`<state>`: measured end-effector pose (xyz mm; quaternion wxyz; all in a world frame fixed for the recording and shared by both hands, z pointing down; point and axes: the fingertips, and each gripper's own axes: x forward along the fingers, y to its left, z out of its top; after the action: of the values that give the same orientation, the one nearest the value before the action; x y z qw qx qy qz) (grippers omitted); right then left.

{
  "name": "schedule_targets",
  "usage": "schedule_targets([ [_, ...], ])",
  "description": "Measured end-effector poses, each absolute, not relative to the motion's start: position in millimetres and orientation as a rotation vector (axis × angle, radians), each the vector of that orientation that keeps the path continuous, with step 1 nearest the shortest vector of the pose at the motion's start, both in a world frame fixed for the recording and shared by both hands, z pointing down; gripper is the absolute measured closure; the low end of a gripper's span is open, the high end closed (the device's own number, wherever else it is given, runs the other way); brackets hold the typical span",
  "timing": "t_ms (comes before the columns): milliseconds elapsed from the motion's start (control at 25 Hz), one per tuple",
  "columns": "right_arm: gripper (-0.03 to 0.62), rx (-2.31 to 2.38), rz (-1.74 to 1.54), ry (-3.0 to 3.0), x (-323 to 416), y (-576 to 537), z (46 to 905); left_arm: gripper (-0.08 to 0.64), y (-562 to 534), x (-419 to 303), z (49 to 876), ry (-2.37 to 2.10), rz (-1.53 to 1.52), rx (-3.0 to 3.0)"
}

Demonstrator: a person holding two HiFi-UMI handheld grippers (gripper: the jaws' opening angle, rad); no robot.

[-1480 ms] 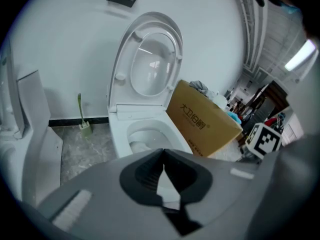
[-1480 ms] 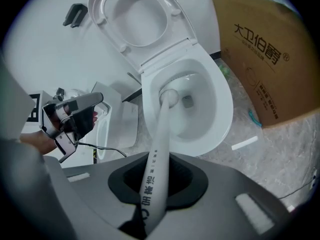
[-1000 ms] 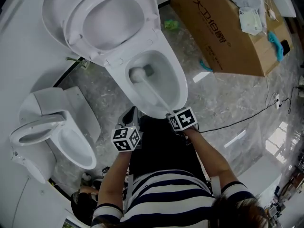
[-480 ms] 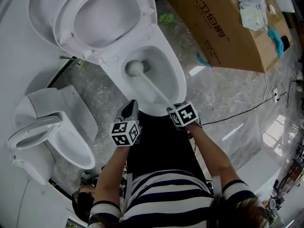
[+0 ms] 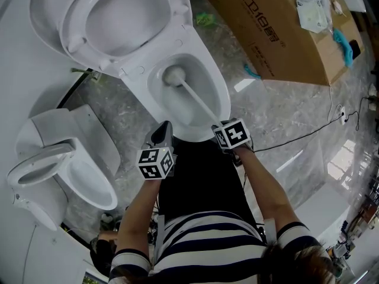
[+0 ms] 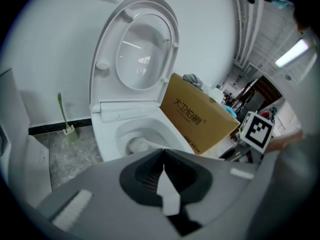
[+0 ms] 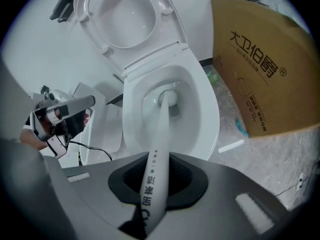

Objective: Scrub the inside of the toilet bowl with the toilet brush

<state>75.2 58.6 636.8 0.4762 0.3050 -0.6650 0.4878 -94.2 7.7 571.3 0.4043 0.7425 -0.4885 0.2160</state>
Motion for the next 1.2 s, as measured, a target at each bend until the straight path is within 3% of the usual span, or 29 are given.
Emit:
schedule_targets([
  [1200, 0.535, 0.806, 1.277, -1.452, 116, 147, 610, 0.560, 48, -79, 566, -1.213, 0.557, 1.882],
])
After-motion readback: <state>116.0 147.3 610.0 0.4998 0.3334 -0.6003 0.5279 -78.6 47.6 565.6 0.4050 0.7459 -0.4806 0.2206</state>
